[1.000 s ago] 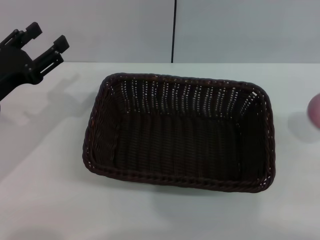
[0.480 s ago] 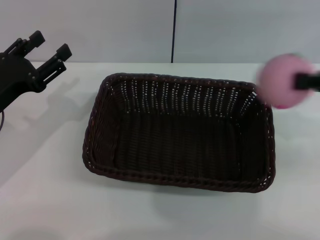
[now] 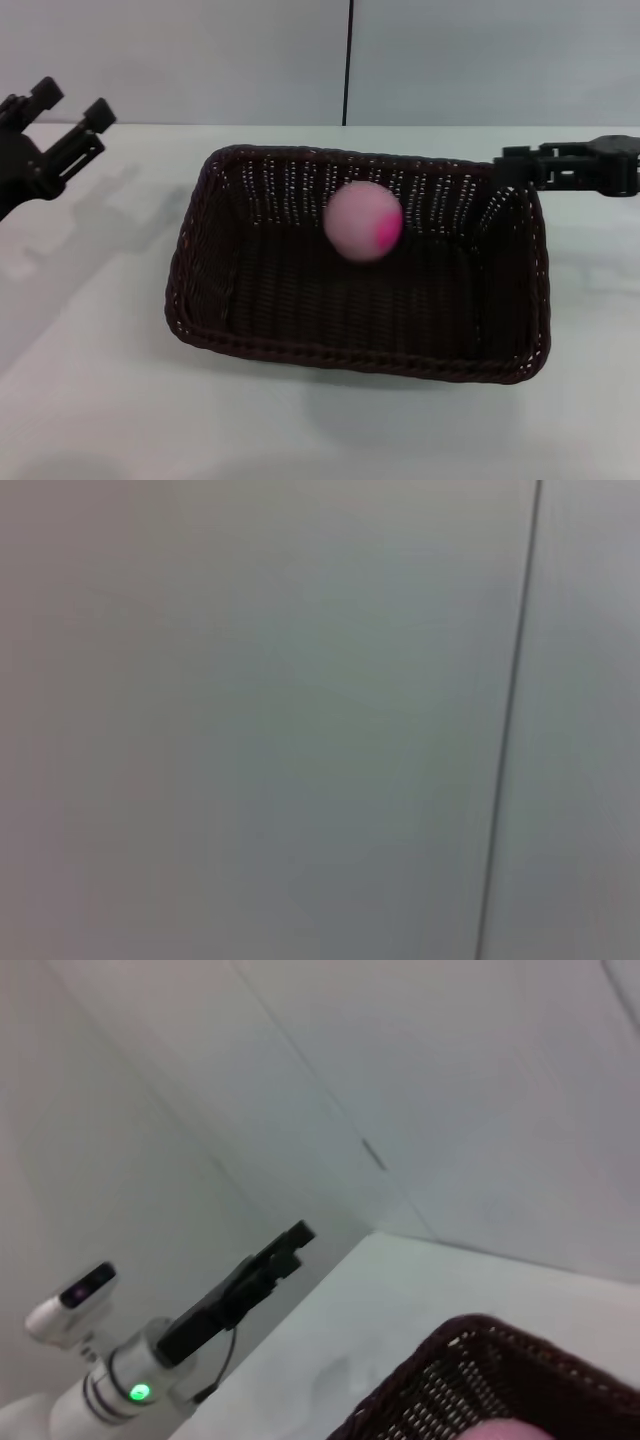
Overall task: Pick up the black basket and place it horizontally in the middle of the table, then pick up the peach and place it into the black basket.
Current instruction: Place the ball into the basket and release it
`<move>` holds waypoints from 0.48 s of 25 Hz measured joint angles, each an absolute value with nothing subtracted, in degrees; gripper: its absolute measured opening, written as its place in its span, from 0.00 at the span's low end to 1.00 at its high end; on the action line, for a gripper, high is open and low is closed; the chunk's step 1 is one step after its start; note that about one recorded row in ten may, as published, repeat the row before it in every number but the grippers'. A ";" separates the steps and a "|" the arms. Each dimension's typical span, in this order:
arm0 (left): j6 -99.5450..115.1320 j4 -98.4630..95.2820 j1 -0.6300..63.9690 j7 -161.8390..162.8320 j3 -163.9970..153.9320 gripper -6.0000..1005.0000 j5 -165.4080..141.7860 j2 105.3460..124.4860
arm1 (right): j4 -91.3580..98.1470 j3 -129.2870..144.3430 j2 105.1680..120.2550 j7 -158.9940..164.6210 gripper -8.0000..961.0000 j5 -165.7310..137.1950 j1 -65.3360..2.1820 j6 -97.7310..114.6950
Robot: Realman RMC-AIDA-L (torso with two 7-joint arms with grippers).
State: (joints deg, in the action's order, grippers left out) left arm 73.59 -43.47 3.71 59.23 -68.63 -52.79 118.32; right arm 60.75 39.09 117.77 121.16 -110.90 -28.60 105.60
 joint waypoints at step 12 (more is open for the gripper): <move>82.50 -28.21 4.59 47.86 -54.48 0.75 -52.56 118.39 | 36.32 18.33 118.82 84.49 0.69 -90.94 -17.54 105.00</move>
State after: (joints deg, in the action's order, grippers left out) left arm 82.50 -28.21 4.59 47.86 -54.48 -52.56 118.39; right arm 36.32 18.33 118.82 84.49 -90.94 -17.54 105.00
